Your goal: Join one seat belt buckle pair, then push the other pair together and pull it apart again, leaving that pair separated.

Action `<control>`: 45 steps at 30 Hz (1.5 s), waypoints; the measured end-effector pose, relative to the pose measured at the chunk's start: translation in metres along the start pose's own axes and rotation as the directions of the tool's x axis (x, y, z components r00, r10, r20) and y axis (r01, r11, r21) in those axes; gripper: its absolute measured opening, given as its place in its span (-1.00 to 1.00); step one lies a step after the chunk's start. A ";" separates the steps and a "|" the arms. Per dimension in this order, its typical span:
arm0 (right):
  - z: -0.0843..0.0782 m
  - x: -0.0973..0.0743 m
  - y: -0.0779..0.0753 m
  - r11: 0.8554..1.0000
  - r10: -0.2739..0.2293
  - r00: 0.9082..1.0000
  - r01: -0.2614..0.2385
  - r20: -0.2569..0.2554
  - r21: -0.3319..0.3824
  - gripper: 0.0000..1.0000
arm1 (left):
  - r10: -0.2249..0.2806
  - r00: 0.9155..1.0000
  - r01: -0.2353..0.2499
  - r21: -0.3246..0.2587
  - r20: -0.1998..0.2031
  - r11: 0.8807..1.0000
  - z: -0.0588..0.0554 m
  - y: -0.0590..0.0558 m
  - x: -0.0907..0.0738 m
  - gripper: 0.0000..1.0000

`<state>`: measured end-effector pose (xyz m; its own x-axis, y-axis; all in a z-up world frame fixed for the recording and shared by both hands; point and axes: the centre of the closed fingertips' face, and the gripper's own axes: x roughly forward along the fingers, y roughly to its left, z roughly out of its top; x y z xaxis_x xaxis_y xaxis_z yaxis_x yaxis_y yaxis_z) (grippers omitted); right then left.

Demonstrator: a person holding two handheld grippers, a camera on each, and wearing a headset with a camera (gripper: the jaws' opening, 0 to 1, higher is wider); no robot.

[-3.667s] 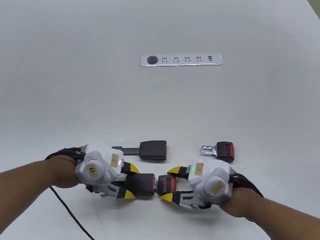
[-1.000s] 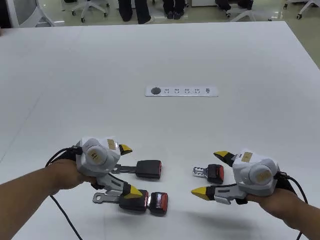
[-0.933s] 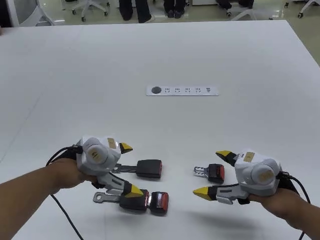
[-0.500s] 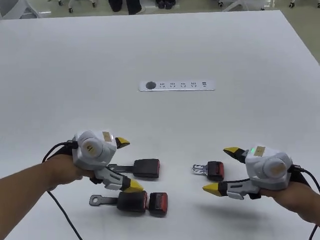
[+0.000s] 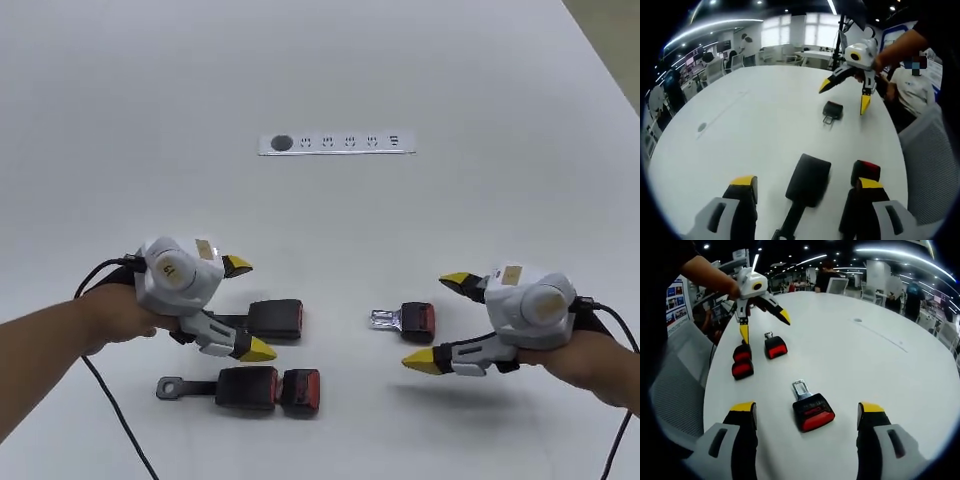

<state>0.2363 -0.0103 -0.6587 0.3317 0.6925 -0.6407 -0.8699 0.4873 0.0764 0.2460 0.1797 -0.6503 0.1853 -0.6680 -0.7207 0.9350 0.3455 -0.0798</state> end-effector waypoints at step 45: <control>-0.022 0.017 -0.010 0.979 0.096 0.983 -0.122 -0.159 -0.165 -0.31 | -0.131 0.987 0.148 0.212 -0.093 0.966 -0.023 -0.002 0.031 -0.31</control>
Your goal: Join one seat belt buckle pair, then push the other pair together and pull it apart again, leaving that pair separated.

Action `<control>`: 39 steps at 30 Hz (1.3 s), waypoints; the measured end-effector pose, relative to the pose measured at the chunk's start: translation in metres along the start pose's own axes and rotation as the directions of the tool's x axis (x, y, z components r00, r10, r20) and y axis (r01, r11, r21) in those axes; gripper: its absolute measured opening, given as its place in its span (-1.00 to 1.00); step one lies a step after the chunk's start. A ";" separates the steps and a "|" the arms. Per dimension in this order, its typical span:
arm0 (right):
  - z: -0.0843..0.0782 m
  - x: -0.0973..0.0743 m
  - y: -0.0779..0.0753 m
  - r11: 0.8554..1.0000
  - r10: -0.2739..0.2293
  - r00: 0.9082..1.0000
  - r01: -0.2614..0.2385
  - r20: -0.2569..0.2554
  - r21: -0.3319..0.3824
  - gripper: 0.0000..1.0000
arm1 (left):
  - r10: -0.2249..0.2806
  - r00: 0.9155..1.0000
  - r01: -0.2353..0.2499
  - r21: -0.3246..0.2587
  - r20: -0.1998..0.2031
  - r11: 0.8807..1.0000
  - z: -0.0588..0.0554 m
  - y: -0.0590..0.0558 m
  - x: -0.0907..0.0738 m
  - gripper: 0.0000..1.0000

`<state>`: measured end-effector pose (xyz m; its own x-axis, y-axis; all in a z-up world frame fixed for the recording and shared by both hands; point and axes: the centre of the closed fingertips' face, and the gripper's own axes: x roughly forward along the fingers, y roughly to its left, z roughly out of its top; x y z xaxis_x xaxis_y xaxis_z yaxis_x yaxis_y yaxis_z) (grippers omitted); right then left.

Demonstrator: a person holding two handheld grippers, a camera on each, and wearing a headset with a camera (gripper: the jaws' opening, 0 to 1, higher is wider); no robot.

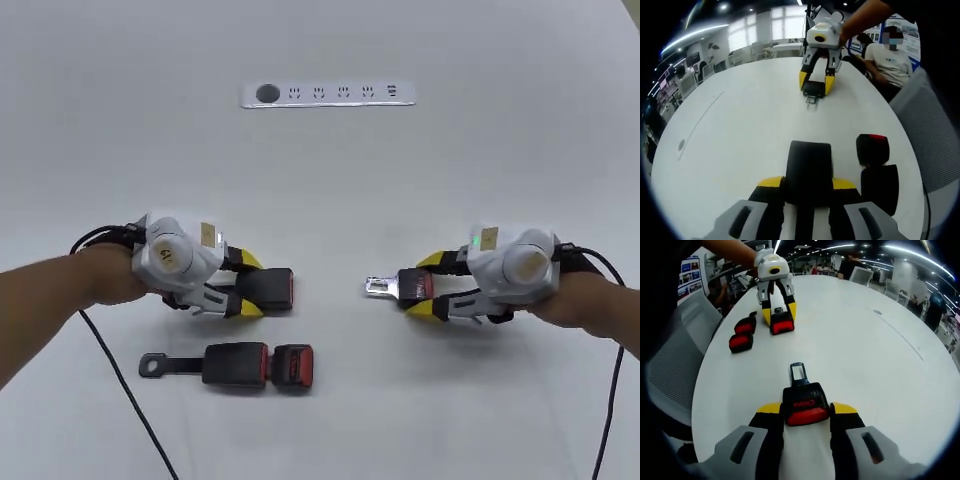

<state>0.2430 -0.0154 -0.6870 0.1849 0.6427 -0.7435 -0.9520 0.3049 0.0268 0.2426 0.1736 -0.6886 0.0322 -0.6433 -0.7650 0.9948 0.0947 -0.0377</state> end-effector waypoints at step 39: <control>0.044 0.058 0.024 0.998 0.035 0.998 -0.033 0.047 -0.047 -0.31 | 0.001 1.000 -0.001 0.001 -0.031 1.000 -0.003 0.001 -0.001 -0.31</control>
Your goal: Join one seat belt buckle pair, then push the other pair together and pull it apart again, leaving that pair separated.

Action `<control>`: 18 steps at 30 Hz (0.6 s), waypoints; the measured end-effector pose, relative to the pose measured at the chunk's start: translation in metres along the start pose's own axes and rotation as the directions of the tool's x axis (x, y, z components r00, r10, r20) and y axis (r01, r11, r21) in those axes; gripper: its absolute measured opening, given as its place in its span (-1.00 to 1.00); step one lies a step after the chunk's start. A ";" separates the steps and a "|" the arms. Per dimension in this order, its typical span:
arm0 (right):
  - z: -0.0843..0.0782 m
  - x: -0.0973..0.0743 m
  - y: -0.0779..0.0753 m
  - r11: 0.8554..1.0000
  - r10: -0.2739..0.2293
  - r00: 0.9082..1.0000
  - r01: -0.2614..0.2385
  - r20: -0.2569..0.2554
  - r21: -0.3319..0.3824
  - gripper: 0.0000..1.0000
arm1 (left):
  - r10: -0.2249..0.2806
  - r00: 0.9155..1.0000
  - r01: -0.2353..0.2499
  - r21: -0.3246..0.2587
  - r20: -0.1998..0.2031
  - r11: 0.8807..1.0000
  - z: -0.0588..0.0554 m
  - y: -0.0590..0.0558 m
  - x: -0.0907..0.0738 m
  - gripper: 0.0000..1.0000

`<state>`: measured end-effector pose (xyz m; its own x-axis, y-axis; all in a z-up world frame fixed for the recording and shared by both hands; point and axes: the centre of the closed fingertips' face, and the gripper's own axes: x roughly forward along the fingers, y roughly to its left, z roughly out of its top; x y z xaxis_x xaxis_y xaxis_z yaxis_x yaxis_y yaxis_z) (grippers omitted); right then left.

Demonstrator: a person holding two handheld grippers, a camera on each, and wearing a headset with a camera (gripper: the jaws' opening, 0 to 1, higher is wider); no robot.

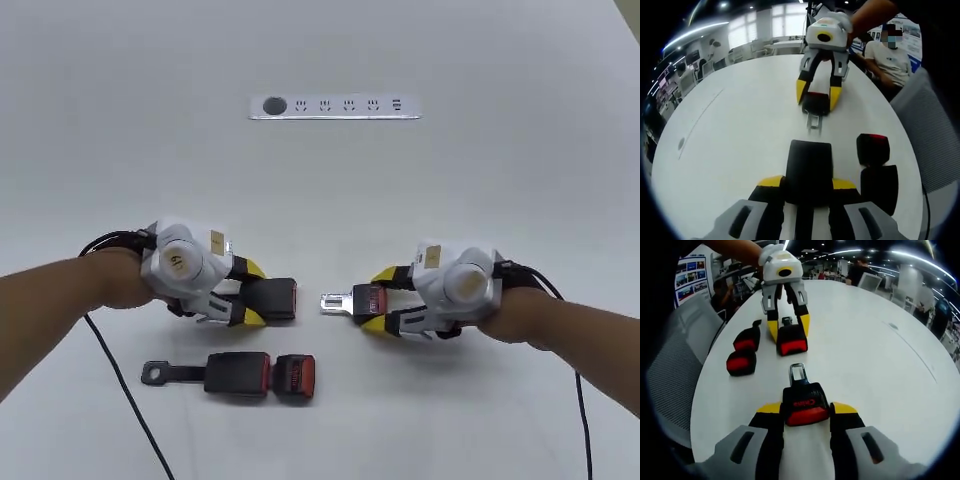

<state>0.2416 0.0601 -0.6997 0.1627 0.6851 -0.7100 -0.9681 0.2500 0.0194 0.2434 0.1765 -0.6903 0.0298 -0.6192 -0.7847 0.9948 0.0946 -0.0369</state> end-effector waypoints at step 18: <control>0.025 0.023 0.006 1.000 0.013 1.000 -0.013 0.015 -0.007 -0.31 | -0.004 1.000 0.004 0.007 -0.014 1.000 0.001 -0.002 0.000 -0.31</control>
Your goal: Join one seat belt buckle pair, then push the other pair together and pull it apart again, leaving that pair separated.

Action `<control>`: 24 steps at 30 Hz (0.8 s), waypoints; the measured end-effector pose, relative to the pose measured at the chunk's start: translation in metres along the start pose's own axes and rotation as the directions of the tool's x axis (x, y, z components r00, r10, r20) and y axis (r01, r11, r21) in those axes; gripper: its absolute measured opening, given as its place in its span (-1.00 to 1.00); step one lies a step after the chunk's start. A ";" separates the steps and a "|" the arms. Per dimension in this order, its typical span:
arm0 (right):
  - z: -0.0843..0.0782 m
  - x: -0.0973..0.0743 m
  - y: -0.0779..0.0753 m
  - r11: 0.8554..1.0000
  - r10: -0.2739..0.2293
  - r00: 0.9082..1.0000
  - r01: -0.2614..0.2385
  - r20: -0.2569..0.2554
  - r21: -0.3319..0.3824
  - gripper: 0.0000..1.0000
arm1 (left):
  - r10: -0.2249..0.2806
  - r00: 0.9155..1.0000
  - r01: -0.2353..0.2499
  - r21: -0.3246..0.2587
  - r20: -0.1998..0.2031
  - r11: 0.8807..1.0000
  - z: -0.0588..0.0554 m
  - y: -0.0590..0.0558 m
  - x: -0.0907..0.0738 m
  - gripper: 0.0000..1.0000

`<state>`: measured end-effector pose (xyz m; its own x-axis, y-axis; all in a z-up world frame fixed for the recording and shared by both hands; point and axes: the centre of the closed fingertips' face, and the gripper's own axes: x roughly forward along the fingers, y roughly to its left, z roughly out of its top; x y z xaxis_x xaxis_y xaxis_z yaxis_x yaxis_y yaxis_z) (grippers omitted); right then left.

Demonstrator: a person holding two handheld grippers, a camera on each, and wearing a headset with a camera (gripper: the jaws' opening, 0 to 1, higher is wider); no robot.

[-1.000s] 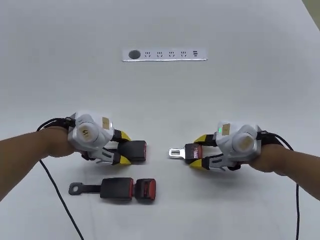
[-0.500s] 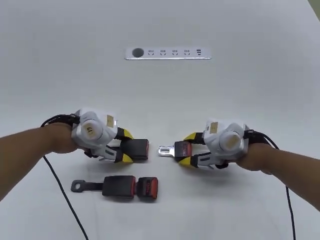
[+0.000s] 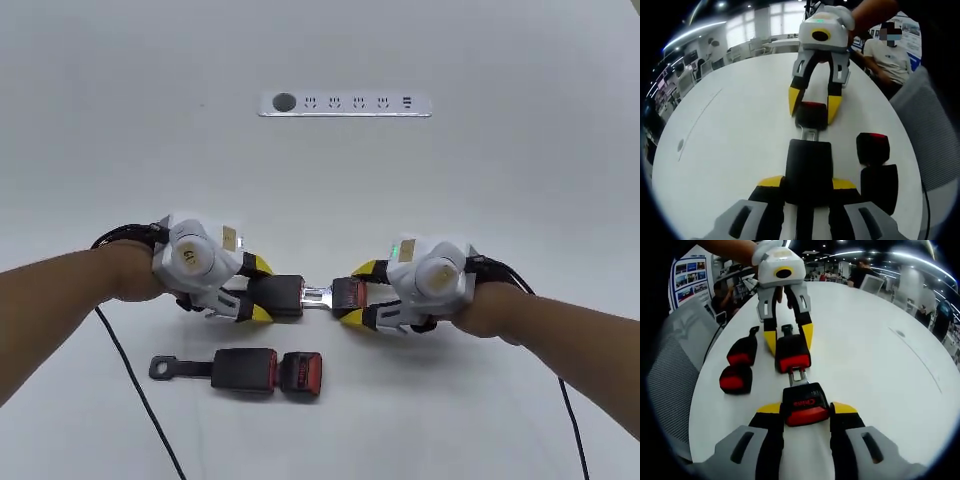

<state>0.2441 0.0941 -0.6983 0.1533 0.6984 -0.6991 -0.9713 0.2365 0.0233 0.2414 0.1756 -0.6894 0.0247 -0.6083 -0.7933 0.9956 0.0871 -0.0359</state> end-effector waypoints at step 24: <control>0.015 0.009 0.000 0.999 -0.002 1.000 0.001 0.020 0.033 -0.31 | -0.042 0.999 0.043 0.045 -0.021 0.998 -0.003 0.000 0.002 -0.33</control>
<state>0.2486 0.1104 -0.6942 0.1589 0.7115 -0.6845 -0.9645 0.2599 0.0463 0.2416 0.1771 -0.6930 -0.0193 -0.5943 -0.8040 0.9988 0.0256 -0.0428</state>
